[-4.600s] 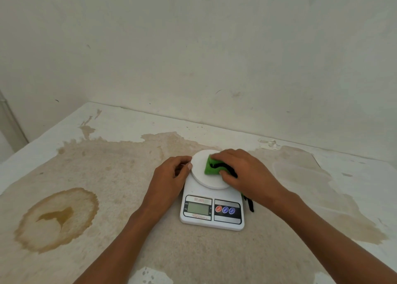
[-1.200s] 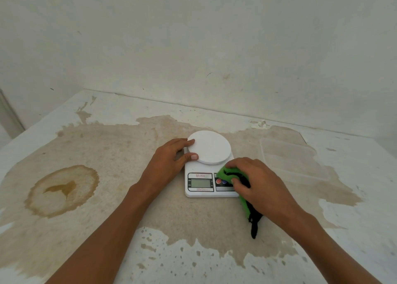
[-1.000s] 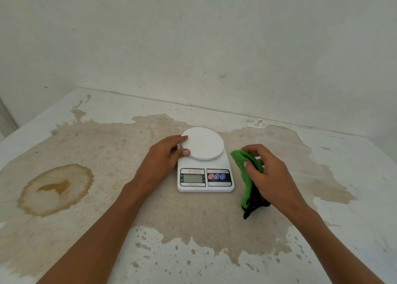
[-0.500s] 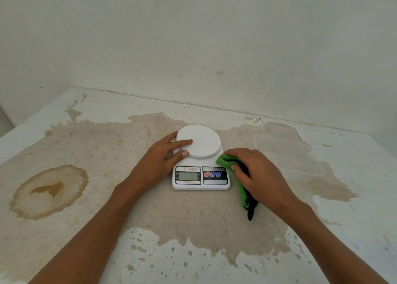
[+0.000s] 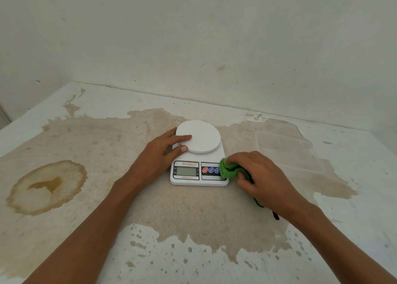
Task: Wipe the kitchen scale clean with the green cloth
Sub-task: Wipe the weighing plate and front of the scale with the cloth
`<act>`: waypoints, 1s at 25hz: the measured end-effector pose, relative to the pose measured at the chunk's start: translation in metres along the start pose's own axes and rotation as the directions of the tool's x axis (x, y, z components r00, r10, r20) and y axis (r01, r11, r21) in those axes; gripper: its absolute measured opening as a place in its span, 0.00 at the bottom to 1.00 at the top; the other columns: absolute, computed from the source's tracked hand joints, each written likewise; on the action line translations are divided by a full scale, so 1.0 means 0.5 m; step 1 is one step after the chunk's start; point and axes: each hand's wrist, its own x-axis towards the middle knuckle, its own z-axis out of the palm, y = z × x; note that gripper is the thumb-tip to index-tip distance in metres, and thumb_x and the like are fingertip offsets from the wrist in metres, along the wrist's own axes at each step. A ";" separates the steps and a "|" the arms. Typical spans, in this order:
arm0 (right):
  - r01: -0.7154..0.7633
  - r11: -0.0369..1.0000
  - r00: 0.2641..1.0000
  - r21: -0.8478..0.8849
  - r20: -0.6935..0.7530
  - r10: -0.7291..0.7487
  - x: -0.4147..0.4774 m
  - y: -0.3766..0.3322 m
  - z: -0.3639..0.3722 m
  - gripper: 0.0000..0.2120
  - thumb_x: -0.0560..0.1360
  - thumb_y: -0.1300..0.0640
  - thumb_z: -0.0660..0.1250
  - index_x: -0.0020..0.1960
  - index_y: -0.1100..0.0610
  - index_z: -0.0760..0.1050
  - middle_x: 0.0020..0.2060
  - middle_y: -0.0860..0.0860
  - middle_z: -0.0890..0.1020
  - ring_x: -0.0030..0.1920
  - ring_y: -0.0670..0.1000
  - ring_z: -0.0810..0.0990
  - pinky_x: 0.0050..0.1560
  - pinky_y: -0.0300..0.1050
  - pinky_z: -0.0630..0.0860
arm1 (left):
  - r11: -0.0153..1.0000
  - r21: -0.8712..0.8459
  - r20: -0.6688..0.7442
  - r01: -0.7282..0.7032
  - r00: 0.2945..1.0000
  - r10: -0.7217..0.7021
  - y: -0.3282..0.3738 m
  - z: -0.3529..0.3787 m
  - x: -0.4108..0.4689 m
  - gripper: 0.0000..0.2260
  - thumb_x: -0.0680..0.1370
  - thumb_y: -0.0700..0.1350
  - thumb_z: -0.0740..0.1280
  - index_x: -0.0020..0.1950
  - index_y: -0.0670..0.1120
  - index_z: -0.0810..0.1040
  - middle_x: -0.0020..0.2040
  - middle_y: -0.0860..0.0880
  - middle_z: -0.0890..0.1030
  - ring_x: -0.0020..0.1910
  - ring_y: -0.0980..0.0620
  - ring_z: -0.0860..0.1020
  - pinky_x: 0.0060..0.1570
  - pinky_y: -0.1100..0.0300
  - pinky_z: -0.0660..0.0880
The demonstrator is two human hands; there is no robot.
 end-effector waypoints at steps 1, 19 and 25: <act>0.025 0.999 0.999 -0.020 0.021 -0.025 -0.006 -0.004 0.004 0.17 0.72 0.62 0.63 0.57 0.47 0.73 0.52 0.41 0.80 0.48 0.48 0.75 0.44 0.50 0.75 | 1.000 -0.003 -0.002 -0.001 1.000 0.001 0.000 0.000 0.000 0.16 0.79 0.49 0.66 0.67 0.56 0.77 0.76 0.56 0.66 0.72 0.60 0.66 0.62 0.78 0.61; 0.106 0.994 0.991 0.036 0.082 -0.109 0.027 -0.021 0.009 0.15 0.74 0.60 0.62 0.58 0.46 0.72 0.53 0.42 0.80 0.51 0.47 0.74 0.49 0.47 0.75 | 1.000 -0.022 0.002 -0.013 1.000 0.013 0.001 0.000 0.000 0.16 0.79 0.49 0.66 0.67 0.54 0.77 0.75 0.56 0.66 0.71 0.61 0.65 0.71 0.58 0.66; 0.072 0.997 0.996 0.023 0.056 -0.073 0.054 -0.022 0.005 0.15 0.75 0.60 0.62 0.60 0.47 0.73 0.54 0.42 0.80 0.51 0.47 0.74 0.48 0.49 0.75 | 0.999 -0.034 0.000 -0.009 1.000 0.009 -0.002 -0.002 0.001 0.16 0.79 0.50 0.66 0.67 0.54 0.77 0.76 0.55 0.66 0.71 0.62 0.64 0.72 0.58 0.65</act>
